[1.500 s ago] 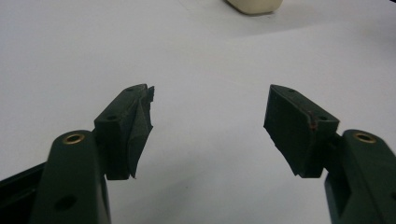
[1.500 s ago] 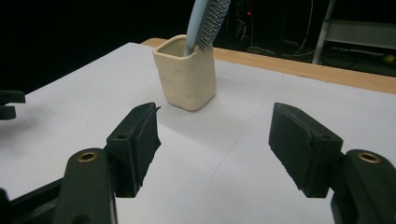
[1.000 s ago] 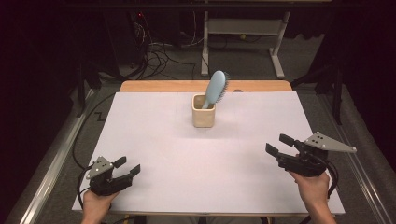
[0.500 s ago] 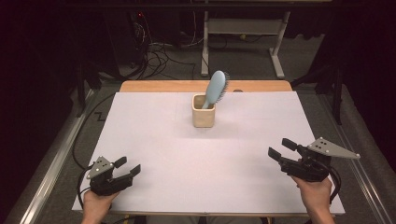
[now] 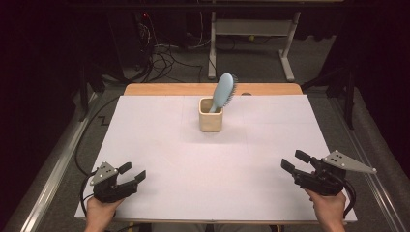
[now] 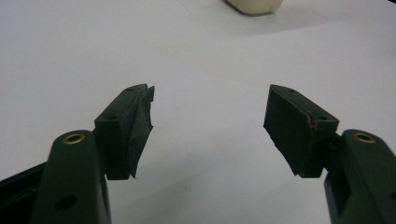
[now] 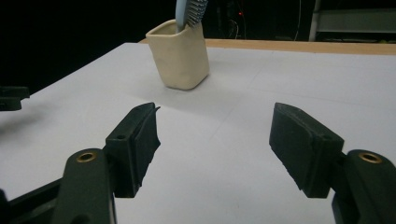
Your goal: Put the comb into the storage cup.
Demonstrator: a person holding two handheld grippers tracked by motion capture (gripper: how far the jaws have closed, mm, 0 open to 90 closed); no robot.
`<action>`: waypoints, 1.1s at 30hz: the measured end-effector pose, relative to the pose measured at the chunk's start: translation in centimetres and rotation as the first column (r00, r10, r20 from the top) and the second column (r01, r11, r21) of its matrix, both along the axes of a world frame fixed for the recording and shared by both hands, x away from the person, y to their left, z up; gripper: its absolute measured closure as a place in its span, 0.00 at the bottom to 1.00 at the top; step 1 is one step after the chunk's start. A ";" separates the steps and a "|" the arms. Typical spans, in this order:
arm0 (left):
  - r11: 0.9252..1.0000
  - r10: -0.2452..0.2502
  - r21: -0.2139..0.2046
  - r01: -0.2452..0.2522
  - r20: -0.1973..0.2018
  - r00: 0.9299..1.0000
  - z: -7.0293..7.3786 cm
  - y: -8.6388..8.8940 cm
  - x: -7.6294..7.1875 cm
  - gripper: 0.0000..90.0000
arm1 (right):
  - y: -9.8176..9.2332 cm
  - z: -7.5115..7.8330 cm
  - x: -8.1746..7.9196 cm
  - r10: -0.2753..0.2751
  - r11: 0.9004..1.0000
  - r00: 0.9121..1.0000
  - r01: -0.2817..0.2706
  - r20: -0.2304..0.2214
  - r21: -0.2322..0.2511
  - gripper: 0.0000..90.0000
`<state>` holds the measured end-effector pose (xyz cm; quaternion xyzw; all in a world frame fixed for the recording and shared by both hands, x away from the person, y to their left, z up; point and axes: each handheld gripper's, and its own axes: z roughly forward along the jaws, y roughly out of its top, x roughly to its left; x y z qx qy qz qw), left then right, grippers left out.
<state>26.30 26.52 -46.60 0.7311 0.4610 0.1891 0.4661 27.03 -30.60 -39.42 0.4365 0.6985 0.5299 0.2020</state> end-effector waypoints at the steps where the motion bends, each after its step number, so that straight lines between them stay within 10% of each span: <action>1: 1.000 0.000 0.000 0.000 0.000 1.000 0.0 0.0 0.0 0.36 | -0.1 -0.2 0.0 -0.002 1.000 1.000 0.002 -0.001 0.000 0.37; 33: 1.000 -0.003 0.000 0.003 0.002 1.000 0.0 -0.1 0.0 0.36 | -1.0 -3.3 -1.2 -0.032 0.999 0.999 0.032 -0.041 -0.001 0.37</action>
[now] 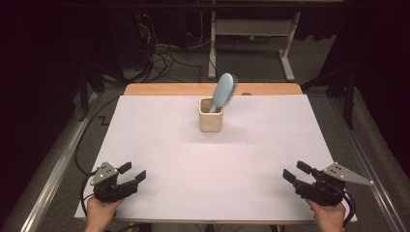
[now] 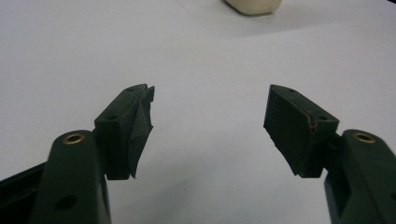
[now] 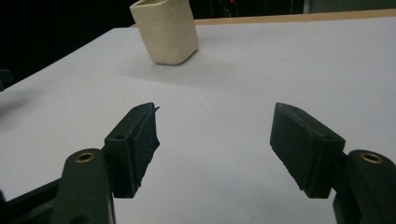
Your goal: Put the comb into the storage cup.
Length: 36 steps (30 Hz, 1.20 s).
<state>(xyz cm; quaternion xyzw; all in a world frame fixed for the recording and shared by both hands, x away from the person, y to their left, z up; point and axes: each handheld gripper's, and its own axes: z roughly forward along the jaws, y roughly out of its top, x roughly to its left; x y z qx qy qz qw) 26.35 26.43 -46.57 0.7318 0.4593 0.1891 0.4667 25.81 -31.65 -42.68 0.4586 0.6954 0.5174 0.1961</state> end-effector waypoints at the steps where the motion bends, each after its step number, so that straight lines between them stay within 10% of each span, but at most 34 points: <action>1: 1.000 0.000 0.000 0.000 0.000 1.000 0.0 0.0 0.0 0.36 | 0.0 0.0 0.0 -0.001 1.000 1.000 0.001 -0.001 0.000 0.36; 36: 1.000 0.000 -0.021 0.000 -0.011 1.000 -0.1 0.2 0.2 0.36 | -1.2 -2.3 -0.6 -0.063 0.998 0.998 0.063 0.000 -0.019 0.35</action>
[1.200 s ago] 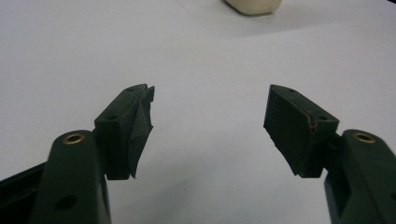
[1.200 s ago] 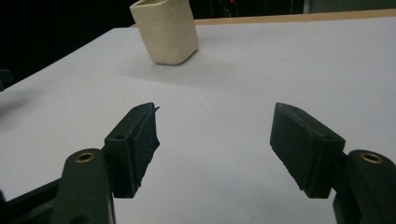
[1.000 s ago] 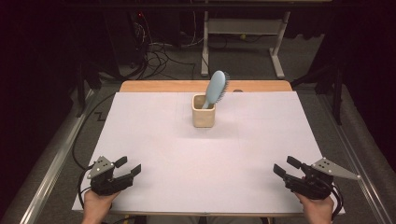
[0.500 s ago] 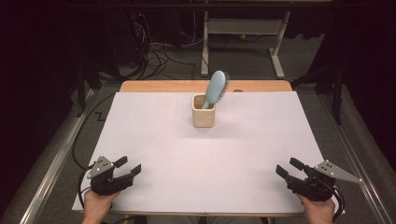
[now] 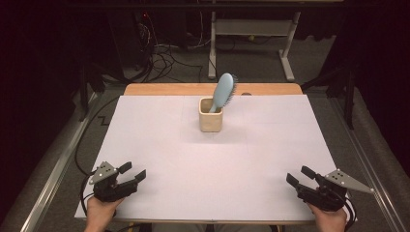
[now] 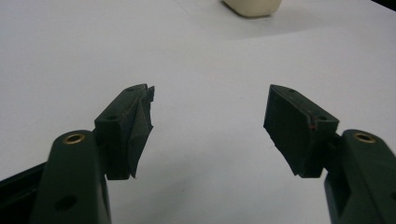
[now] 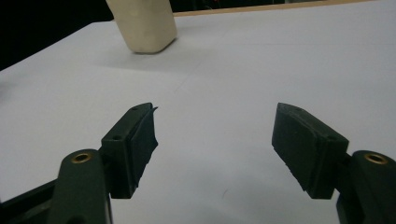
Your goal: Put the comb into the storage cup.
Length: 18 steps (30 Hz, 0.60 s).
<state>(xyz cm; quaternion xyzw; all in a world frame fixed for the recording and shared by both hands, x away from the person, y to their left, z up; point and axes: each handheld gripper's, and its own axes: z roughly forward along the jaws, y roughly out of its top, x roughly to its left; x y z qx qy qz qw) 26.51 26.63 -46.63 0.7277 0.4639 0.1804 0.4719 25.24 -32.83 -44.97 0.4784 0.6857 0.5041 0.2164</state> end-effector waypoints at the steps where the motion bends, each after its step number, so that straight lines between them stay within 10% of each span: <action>1: 1.000 0.001 0.000 -0.001 0.000 1.000 0.0 0.0 0.0 0.36 | 0.0 -0.1 0.0 -0.003 1.000 1.000 0.003 -0.002 -0.002 0.35; 18: 1.000 0.004 -0.001 -0.004 -0.005 1.000 0.0 0.1 0.0 0.36 | -0.2 -1.0 -0.5 -0.021 0.999 1.000 0.020 0.000 -0.050 0.33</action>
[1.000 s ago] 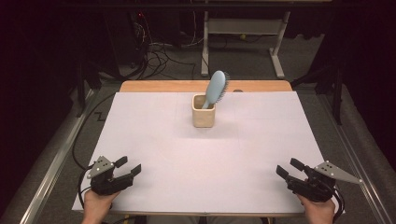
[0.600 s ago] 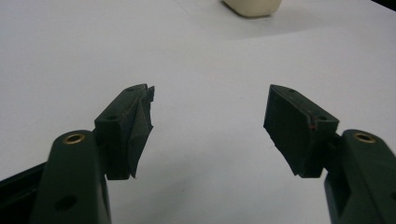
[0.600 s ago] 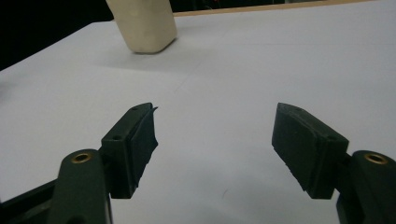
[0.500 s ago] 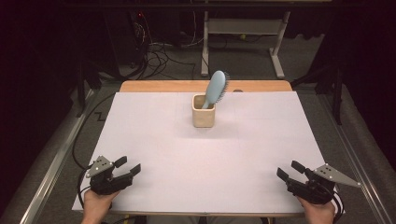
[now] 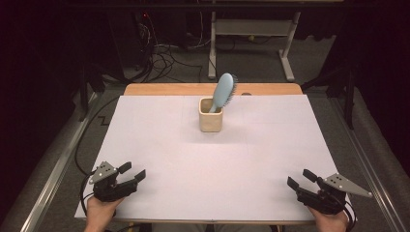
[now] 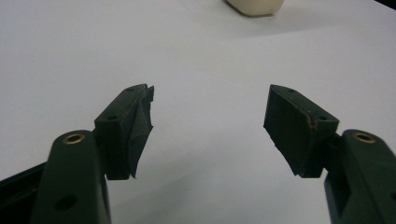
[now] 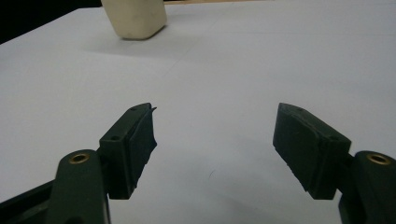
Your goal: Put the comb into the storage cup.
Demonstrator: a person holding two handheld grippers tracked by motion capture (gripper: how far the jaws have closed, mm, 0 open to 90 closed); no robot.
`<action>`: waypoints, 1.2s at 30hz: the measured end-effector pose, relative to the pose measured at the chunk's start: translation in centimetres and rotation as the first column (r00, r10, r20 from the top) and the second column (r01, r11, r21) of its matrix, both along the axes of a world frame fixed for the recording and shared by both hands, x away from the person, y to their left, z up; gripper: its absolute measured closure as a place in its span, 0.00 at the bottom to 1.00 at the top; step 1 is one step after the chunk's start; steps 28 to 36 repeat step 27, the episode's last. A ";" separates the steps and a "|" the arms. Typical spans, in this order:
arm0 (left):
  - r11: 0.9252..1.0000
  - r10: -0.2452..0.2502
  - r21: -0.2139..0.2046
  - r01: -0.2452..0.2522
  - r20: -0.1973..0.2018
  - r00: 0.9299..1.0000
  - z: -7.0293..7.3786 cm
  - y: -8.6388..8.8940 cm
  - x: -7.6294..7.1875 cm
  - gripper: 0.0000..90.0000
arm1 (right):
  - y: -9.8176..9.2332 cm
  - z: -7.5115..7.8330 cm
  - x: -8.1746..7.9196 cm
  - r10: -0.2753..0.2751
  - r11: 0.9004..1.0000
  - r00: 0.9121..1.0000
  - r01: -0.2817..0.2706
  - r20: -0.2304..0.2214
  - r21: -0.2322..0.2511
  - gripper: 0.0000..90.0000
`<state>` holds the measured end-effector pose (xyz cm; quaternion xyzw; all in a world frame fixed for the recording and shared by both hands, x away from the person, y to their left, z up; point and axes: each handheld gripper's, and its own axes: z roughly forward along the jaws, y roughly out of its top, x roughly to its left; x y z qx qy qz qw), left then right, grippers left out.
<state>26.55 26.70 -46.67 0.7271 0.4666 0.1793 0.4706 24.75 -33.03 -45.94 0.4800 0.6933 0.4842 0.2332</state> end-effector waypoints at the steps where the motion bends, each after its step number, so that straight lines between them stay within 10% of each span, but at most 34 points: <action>1: 1.000 0.001 -0.002 -0.001 0.001 1.000 0.0 0.0 0.0 0.36 | 0.0 0.0 0.0 0.001 1.000 1.000 -0.001 0.001 -0.002 0.33; 36: 1.000 0.014 -0.007 -0.014 -0.006 1.000 0.0 0.2 -0.1 0.37 | 0.4 -0.3 -0.8 0.002 1.000 1.000 -0.002 0.011 -0.029 0.34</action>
